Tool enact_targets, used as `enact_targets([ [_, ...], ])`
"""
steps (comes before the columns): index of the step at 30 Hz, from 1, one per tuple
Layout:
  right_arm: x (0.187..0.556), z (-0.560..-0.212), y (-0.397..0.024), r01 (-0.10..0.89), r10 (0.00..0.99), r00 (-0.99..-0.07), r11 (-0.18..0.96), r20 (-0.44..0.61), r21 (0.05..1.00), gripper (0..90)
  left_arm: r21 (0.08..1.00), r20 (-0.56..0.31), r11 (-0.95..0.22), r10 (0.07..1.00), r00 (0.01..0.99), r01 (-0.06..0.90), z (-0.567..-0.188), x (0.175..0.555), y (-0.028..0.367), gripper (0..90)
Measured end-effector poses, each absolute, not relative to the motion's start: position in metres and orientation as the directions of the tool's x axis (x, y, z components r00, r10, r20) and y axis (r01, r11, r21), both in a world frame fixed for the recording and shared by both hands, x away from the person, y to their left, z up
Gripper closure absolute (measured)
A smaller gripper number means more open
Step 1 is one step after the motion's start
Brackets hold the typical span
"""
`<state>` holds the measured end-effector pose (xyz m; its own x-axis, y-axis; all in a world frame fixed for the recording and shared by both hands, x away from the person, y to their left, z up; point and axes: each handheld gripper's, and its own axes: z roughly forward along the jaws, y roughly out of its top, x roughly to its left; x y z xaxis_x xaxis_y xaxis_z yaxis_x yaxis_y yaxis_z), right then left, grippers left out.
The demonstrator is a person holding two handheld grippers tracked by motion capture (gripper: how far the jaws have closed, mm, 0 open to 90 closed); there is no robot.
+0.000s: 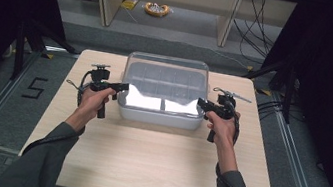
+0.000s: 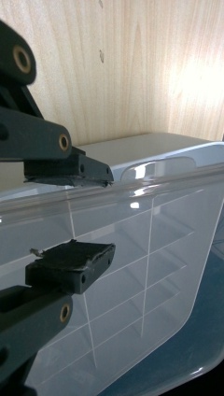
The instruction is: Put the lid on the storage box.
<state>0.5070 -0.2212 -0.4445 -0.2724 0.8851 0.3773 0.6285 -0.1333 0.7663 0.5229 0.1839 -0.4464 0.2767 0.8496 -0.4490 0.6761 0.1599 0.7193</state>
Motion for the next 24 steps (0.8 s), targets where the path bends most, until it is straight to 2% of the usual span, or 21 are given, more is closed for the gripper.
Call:
enact_targets([
  [1, 0.5055, -0.4438, -0.2181, 0.651, 0.880, -0.234, -0.174, 0.413, 0.739, 58.2, 0.717, -0.452, 0.162, 0.848, 0.276, 0.678, -0.4471, 0.5230, 0.1839, 59.0],
  [4, 0.5061, -0.4451, -0.2182, 0.651, 0.876, -0.238, -0.177, 0.419, 0.738, 57.6, 0.717, -0.452, 0.163, 0.848, 0.275, 0.677, -0.4483, 0.5235, 0.1837, 58.4],
  [5, 0.5086, -0.4477, -0.2210, 0.634, 0.883, -0.264, -0.145, 0.388, 0.760, 57.6, 0.718, -0.448, 0.157, 0.850, 0.277, 0.678, -0.4480, 0.5235, 0.1835, 58.2],
  [13, 0.5077, -0.4470, -0.2198, 0.647, 0.880, -0.248, -0.160, 0.405, 0.745, 56.9, 0.734, -0.420, 0.138, 0.862, 0.285, 0.665, -0.4479, 0.5219, 0.1800, 55.6],
  [24, 0.5092, -0.4459, -0.2171, 0.636, 0.899, -0.264, -0.109, 0.348, 0.764, 54.0, 0.743, -0.394, 0.120, 0.874, 0.285, 0.659, -0.4471, 0.5212, 0.1767, 52.7],
])
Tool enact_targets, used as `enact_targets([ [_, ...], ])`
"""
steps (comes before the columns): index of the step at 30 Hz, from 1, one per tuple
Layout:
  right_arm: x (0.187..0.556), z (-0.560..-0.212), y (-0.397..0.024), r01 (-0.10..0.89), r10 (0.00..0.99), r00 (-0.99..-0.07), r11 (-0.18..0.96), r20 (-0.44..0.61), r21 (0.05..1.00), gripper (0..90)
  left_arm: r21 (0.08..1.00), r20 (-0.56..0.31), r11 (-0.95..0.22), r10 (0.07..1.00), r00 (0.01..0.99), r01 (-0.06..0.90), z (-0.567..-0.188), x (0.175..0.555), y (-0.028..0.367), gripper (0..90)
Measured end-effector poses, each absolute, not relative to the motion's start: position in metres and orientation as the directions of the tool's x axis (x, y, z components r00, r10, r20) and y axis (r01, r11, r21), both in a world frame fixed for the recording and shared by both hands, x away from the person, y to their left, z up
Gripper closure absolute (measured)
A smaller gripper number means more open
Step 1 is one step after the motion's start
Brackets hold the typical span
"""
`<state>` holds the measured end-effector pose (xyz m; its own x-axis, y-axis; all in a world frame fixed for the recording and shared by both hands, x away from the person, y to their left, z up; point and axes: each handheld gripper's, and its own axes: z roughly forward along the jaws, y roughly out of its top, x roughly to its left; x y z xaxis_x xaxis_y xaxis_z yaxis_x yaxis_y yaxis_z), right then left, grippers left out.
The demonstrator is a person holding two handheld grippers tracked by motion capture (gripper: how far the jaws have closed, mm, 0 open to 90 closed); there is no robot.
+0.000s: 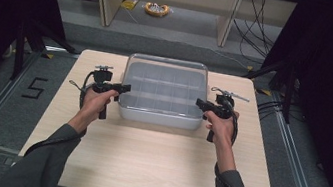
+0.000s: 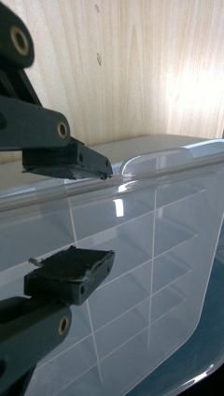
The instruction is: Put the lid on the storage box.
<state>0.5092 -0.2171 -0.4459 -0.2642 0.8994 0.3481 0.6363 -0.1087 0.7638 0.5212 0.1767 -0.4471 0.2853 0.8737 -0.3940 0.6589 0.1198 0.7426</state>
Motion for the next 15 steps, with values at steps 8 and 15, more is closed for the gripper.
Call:
enact_targets([
  [8, 0.5070, -0.4443, -0.2162, 0.646, 0.881, -0.251, -0.156, 0.400, 0.747, 52.5, 0.765, -0.296, 0.035, 0.906, 0.302, 0.643, -0.4528, 0.5183, 0.1735, 57.3],
  [15, 0.5064, -0.4450, -0.2174, 0.651, 0.884, -0.262, -0.134, 0.387, 0.747, 51.5, 0.768, -0.281, 0.023, 0.910, 0.304, 0.640, -0.4518, 0.5183, 0.1724, 55.8],
])
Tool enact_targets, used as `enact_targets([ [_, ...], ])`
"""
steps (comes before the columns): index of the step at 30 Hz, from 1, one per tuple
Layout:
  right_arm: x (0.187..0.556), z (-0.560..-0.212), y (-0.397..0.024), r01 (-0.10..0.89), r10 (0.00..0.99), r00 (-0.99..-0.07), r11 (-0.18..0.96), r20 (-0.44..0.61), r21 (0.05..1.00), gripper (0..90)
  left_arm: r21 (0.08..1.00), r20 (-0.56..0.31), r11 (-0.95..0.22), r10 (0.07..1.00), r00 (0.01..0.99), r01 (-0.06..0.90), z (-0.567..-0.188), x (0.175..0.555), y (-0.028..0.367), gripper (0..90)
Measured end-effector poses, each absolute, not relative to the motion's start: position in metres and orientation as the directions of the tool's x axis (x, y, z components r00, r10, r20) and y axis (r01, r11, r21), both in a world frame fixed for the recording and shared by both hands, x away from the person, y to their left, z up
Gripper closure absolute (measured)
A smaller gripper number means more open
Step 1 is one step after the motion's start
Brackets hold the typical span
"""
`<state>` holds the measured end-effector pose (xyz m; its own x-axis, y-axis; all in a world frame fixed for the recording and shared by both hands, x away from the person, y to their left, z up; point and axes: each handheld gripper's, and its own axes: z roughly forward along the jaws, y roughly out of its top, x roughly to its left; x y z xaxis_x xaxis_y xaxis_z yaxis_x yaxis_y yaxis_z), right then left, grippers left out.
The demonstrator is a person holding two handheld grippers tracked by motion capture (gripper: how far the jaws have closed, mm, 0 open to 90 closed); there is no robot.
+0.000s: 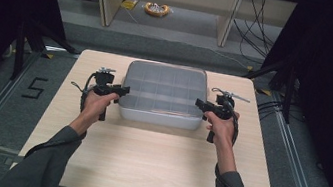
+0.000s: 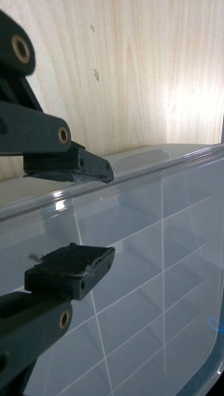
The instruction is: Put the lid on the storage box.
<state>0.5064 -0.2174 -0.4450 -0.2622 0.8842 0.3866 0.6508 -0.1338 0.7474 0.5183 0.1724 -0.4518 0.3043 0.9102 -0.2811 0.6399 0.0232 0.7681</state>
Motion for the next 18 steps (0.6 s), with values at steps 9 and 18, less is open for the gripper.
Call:
enact_targets([
  [9, 0.502, -0.438, -0.226, 0.658, 0.904, -0.222, -0.138, 0.366, 0.740, 53.0, 0.761, -0.283, 0.022, 0.910, 0.302, 0.648, -0.452, 0.519, 0.174, 56.5],
  [18, 0.497, -0.442, -0.240, 0.628, 0.900, -0.261, -0.116, 0.349, 0.769, 55.0, 0.757, -0.306, 0.049, 0.908, 0.287, 0.652, -0.450, 0.517, 0.178, 54.1],
])
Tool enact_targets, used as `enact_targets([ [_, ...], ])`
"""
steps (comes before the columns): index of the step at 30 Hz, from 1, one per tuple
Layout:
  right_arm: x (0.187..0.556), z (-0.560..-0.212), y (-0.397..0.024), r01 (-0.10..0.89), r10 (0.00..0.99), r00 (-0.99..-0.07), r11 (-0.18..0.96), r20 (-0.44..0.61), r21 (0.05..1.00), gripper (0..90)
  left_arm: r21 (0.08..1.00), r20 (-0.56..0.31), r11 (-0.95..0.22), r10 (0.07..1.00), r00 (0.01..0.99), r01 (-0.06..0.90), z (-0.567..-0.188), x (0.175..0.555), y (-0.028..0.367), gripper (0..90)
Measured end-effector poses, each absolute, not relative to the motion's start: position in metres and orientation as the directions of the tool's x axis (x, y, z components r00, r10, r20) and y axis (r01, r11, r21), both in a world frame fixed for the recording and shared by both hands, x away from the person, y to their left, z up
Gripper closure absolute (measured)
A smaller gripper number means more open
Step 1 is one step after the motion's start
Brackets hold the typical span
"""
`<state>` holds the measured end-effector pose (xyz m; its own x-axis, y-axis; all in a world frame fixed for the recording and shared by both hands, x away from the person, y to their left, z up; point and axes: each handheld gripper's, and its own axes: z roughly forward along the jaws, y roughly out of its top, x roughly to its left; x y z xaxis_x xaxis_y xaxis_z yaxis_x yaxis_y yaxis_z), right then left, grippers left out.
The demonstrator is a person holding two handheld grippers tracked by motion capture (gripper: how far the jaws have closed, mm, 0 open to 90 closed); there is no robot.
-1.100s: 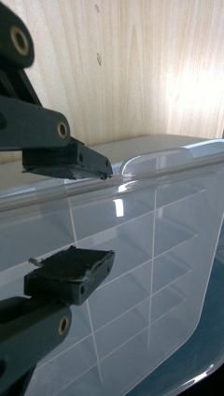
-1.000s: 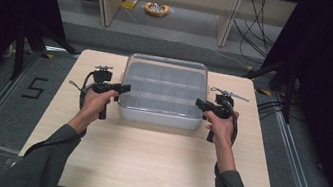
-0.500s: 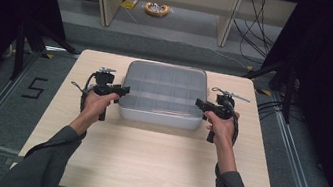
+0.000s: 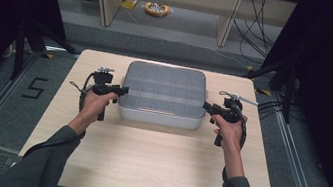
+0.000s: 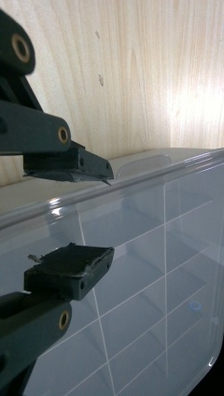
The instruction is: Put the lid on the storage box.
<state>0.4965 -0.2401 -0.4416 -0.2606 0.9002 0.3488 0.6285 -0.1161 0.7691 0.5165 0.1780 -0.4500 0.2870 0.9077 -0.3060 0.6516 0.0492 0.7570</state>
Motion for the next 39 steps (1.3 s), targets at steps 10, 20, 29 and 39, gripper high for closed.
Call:
enact_targets([
  [10, 0.484, -0.432, -0.242, 0.619, 0.888, -0.284, -0.119, 0.362, 0.776, 52.3, 0.763, -0.352, 0.068, 0.877, 0.326, 0.643, -0.438, 0.497, 0.188, 46.2],
  [20, 0.470, -0.431, -0.244, 0.594, 0.887, -0.308, -0.103, 0.344, 0.798, 42.1, 0.761, -0.397, 0.068, 0.835, 0.381, 0.645, -0.438, 0.474, 0.189, 41.5],
  [29, 0.448, -0.436, -0.243, 0.590, 0.856, -0.342, -0.125, 0.387, 0.797, 39.3, 0.761, -0.408, 0.056, 0.816, 0.410, 0.646, -0.442, 0.454, 0.191, 38.9],
  [39, 0.440, -0.435, -0.236, 0.586, 0.856, -0.359, -0.102, 0.371, 0.804, 32.6, 0.761, -0.418, 0.047, 0.798, 0.433, 0.647, -0.442, 0.443, 0.190, 33.4],
])
